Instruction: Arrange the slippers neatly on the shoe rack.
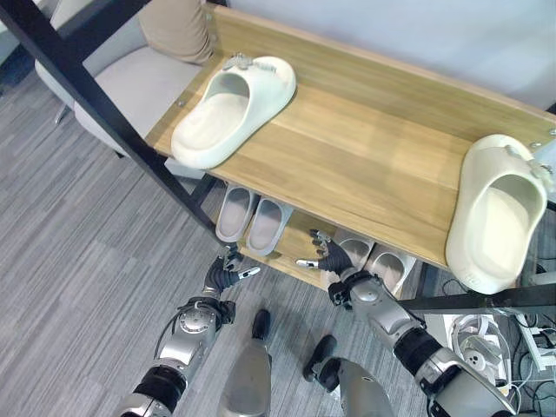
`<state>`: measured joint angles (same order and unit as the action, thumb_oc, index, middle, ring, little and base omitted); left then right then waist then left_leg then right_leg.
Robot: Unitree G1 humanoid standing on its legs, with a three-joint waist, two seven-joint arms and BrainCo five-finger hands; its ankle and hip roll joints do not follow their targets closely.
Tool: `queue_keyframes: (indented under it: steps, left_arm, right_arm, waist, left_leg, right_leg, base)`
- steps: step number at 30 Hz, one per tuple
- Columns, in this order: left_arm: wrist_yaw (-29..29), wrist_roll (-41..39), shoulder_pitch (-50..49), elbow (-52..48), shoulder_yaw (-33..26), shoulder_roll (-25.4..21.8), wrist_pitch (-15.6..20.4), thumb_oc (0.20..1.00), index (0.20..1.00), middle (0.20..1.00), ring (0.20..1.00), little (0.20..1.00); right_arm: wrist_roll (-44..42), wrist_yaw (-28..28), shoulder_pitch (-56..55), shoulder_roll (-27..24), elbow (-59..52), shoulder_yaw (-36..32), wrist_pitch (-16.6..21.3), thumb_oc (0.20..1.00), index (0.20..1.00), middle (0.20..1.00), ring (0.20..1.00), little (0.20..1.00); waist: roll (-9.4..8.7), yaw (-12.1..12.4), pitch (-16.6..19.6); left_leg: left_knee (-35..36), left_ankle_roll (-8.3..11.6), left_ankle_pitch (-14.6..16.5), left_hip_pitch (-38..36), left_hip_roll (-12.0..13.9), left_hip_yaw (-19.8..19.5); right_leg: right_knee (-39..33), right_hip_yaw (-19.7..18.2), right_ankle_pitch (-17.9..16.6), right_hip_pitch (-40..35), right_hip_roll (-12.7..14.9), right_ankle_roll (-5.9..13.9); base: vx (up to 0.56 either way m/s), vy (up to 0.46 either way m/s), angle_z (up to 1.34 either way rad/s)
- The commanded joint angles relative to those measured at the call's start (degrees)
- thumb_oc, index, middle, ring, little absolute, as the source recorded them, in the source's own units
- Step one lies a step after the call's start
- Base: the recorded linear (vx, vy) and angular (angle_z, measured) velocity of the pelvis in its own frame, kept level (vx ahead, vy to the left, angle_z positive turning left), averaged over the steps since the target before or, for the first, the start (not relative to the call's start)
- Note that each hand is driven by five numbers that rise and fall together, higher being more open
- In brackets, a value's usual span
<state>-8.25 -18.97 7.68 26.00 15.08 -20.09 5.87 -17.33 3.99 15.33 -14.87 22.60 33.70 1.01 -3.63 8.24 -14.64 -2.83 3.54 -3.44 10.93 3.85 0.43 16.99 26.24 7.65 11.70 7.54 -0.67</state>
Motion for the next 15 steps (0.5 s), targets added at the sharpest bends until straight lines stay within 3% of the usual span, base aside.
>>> queue_keyframes:
  steps: [1, 5, 7, 8, 10, 11, 12, 13, 15]
  left_arm:
    - [3.6, 3.9, -2.9, -1.5, -3.1, -4.6, 4.3, 1.0, 1.0, 1.0, 1.0, 1.0]
    - [8.7, 7.9, -7.7, -1.9, -2.3, -6.3, 4.9, 1.0, 1.0, 1.0, 1.0, 1.0]
    - [15.9, 17.4, -8.4, -6.8, 4.6, -12.4, 6.4, 1.0, 1.0, 1.0, 1.0, 1.0]
    - [17.5, 19.2, -7.9, -9.0, 6.5, -13.9, 6.9, 1.0, 1.0, 1.0, 1.0, 1.0]
    - [24.0, 24.2, -2.8, -21.3, 15.9, -21.3, 9.2, 1.0, 1.0, 1.0, 1.0, 1.0]
    - [25.4, 23.6, -1.3, -24.4, 17.2, -22.7, 9.1, 1.0, 1.0, 1.0, 1.0, 1.0]
    - [29.6, 15.9, 6.7, -36.5, 21.3, -27.9, 9.0, 1.0, 1.0, 1.0, 1.0, 1.0]
    - [31.0, 11.4, 8.7, -39.0, 22.1, -28.3, 8.4, 1.0, 1.0, 1.0, 1.0, 1.0]
    - [33.4, -5.3, 15.5, -45.1, 22.5, -28.6, 5.8, 1.0, 1.0, 1.0, 1.0, 1.0]
  right_arm:
    - [6.5, -10.6, -1.2, -6.0, -3.8, 0.0, 5.5, 1.0, 1.0, 1.0, 1.0, 1.0]
    - [10.7, -13.3, -13.9, -9.9, -2.6, -5.9, 7.1, 1.0, 1.0, 1.0, 1.0, 1.0]
    - [13.8, -12.9, -20.1, -10.7, 4.8, -12.3, 7.8, 1.0, 1.0, 1.0, 1.0, 1.0]
    - [13.5, -13.3, -21.0, -10.9, 4.8, -12.8, 8.0, 1.0, 1.0, 1.0, 1.0, 1.0]
    - [12.8, -15.1, -22.8, -11.5, 4.7, -11.7, 8.4, 1.0, 1.0, 1.0, 1.0, 1.0]
    - [12.4, -15.3, -22.7, -11.2, 4.6, -11.5, 8.5, 1.0, 1.0, 1.0, 1.0, 1.0]
    - [10.7, -15.8, -22.3, -10.4, 4.6, -10.2, 8.5, 1.0, 1.0, 1.0, 1.0, 1.0]
    - [10.3, -15.8, -22.2, -10.2, 4.5, -9.8, 8.4, 1.0, 1.0, 1.0, 1.0, 1.0]
    - [8.9, -16.4, -21.8, -9.3, 3.6, -9.0, 8.2, 1.0, 1.0, 1.0, 1.0, 1.0]
  waist:
    - [-1.69, -0.1, 3.2]
    - [-0.47, -2.8, 6.7]
    - [1.3, -5.7, 9.7]
    - [1.36, -5.9, 10.2]
    - [2.08, -7.5, 11.5]
    - [2.03, -7.5, 11.7]
    - [2.43, -8.1, 12.1]
    - [2.58, -8.4, 12.3]
    - [2.59, -8.5, 12.6]
  left_leg:
    - [6.3, -1.03, -0.3, -4.8, -0.9, 3.2]
    - [7.8, -0.38, 0.0, -8.2, -1.2, 5.5]
    - [7.8, 0.14, 1.0, -9.5, -1.2, 7.7]
    - [7.8, 0.11, 1.0, -9.7, -1.3, 7.9]
    - [7.8, 0.23, 1.8, -10.7, -1.3, 8.7]
    - [7.8, 0.24, 1.8, -10.7, -1.3, 8.8]
    - [7.8, 0.29, 1.9, -10.6, -1.4, 9.1]
    - [7.8, 0.32, 1.9, -10.7, -1.3, 9.2]
    - [7.8, 0.48, 1.9, -11.0, -1.2, 9.2]
  right_leg:
    - [-15.7, -3.2, -14.8, -6.5, 5.3, 10.22]
    - [-19.7, -4.4, -16.1, -9.9, 5.0, 10.91]
    - [-21.9, -6.1, -16.9, -10.9, 4.9, 11.63]
    - [-22.0, -6.3, -17.0, -10.9, 5.0, 11.74]
    - [-22.0, -7.2, -16.9, -11.2, 5.0, 12.08]
    - [-22.0, -7.2, -17.0, -11.1, 5.0, 12.14]
    - [-22.0, -7.6, -17.2, -10.8, 5.1, 12.38]
    - [-22.0, -7.6, -17.2, -10.8, 5.1, 12.42]
    - [-22.0, -7.6, -17.3, -10.9, 5.0, 12.45]
  base:
    - [0.22, 0.016, -0.48]
    - [0.11, 0.039, -0.5]
    - [0.1, 0.058, -0.37]
    - [0.13, 0.036, -0.42]
    - [0.09, -0.003, -0.5]
    - [0.07, -0.037, -0.11]
    - [0.03, -0.029, -0.16]
    - [0.04, -0.042, -0.11]
    - [0.04, -0.055, 0.04]
